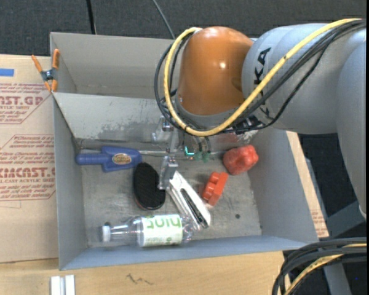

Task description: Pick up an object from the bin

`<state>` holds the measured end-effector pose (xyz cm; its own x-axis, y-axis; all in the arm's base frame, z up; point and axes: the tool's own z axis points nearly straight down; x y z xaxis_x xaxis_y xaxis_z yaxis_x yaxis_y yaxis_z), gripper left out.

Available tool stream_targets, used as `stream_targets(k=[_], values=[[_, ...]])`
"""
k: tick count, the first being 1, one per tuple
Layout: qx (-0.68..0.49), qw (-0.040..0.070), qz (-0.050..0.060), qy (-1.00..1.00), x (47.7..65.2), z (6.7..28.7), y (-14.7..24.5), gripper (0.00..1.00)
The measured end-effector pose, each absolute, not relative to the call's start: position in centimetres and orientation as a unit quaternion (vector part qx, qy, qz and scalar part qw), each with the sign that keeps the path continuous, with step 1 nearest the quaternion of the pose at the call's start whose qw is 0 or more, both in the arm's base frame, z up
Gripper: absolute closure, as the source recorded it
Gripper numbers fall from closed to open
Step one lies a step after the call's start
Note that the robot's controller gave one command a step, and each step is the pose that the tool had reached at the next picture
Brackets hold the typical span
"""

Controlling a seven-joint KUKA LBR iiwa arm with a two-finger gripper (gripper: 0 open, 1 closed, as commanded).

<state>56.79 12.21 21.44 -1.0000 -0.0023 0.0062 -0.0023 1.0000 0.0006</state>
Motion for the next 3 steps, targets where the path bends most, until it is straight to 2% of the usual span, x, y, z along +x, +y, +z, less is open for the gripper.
stream_targets(k=[1,2,3], values=[[0.0,-0.001,-0.001,-1.0,57.0,21.9,12.1,0.0],[0.044,-0.003,0.0,-0.999,56.3,18.0,14.2,0.0],[0.105,-0.006,-0.002,-0.994,52.0,12.1,13.1,0.0]])
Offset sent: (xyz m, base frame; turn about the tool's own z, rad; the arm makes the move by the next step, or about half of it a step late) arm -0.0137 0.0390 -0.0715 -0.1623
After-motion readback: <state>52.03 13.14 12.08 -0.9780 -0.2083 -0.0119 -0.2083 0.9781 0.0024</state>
